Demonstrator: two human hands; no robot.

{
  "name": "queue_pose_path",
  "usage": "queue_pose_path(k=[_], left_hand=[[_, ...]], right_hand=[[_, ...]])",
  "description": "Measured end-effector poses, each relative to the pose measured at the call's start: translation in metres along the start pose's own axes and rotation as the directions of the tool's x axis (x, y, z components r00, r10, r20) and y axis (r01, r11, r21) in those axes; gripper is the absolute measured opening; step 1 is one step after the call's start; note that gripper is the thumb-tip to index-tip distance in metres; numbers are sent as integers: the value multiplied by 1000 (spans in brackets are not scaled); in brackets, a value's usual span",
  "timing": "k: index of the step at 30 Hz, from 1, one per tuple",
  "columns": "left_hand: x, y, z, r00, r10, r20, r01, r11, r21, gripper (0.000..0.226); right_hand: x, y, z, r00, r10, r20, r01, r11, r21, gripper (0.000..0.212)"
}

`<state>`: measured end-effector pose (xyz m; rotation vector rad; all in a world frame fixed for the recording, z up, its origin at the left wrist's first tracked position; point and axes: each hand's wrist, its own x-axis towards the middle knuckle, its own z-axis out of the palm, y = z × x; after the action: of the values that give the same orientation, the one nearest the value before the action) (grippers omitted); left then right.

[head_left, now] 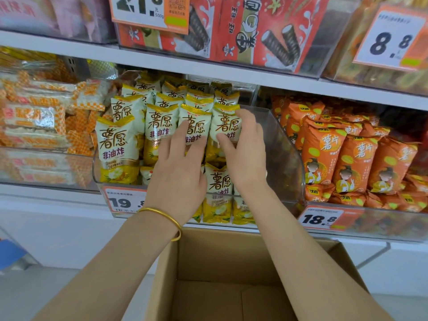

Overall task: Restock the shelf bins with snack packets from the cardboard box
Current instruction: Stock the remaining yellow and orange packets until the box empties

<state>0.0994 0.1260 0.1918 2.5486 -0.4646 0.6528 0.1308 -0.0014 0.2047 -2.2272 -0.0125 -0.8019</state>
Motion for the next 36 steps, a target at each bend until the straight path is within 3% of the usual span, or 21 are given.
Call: queue_pose_path(k=[6,10,17,20,23,25,28,33,36], left_hand=[[-2,-2,3,1000,26,5,-26,999,40,58],[-6,-5,5,994,101,-33,-97,988,119,55],[-27,3,-6,964,256,-77,-240,955,174,50],[-59,7,-16,953,303,19,-302,938,172,44],[-115,5,-8,897,342,281,-382,919,100,42],[-161,-4,6,807,352,474,-434,898,71,37],[-208,-19,17,686,299,664,-435,899,44,42],[-225,-26,18,663,256,704,-415,908,61,34],[-222,-25,23,666,293,686,-440,897,44,34]], right_hand=[[-3,3,2,997,-44,62,48,996,-69,49],[-2,5,-11,992,-50,113,53,998,-18,61],[-29,10,-42,985,-169,23,170,984,-57,46],[-79,14,-73,973,-229,11,228,971,65,33],[-158,40,-86,956,-135,262,125,991,55,28],[-204,71,-77,841,44,539,-46,999,-10,28],[-254,125,-47,550,276,788,-152,961,-230,31],[-314,166,-4,153,419,895,-132,906,-401,41],[-350,169,18,-145,540,829,-193,807,-559,72]])
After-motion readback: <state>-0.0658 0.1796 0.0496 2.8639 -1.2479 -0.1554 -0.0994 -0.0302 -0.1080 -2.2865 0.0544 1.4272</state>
